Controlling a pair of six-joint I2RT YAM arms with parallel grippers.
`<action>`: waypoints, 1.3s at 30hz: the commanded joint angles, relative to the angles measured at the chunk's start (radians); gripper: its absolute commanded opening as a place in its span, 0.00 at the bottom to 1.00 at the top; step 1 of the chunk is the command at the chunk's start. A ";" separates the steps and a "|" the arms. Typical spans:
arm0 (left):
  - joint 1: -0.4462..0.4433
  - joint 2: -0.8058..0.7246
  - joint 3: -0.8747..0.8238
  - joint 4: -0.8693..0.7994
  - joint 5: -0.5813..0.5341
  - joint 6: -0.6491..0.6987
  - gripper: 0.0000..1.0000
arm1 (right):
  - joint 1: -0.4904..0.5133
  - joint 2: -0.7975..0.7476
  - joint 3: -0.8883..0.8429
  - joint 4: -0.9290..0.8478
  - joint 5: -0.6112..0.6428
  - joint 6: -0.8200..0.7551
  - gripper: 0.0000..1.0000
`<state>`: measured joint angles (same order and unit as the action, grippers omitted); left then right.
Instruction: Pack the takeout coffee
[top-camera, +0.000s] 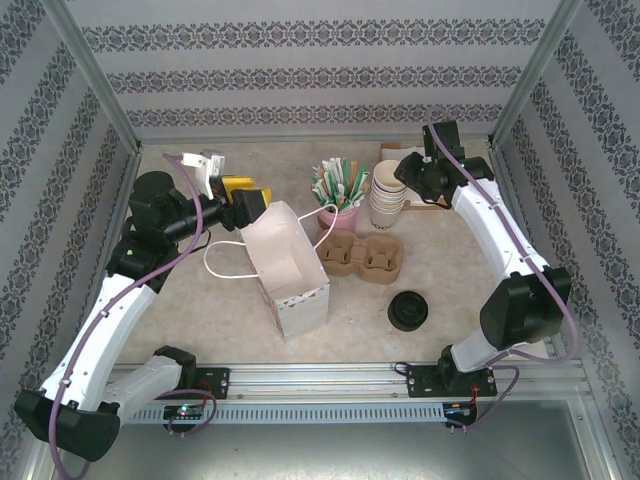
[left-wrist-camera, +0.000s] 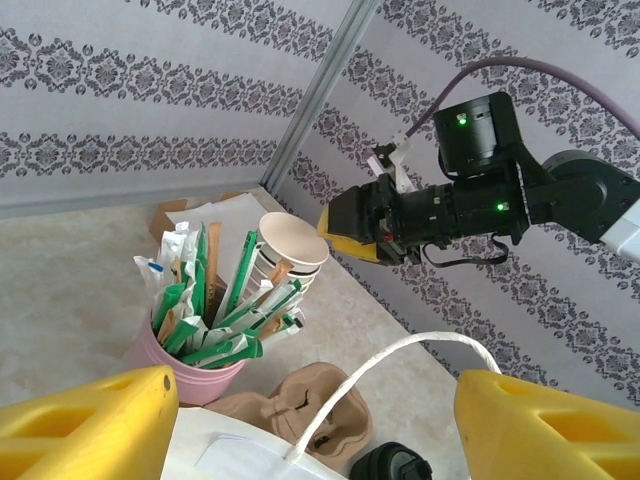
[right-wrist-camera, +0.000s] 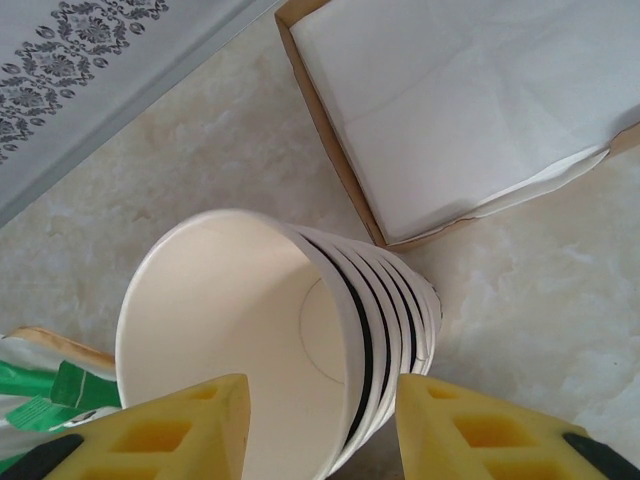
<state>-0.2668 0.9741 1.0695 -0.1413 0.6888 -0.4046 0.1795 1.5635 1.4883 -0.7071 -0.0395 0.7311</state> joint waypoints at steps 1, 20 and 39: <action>0.004 -0.011 0.001 0.049 0.019 -0.014 0.74 | 0.002 0.010 0.033 -0.005 0.039 0.009 0.41; 0.009 0.008 -0.014 0.047 -0.041 -0.021 0.75 | 0.005 0.025 0.029 0.018 0.043 -0.002 0.21; 0.010 0.004 -0.006 0.015 -0.069 0.004 0.76 | 0.005 0.026 -0.014 0.041 0.044 -0.016 0.22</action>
<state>-0.2665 0.9840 1.0603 -0.1413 0.6239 -0.4232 0.1795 1.5829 1.4906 -0.6800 -0.0177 0.7303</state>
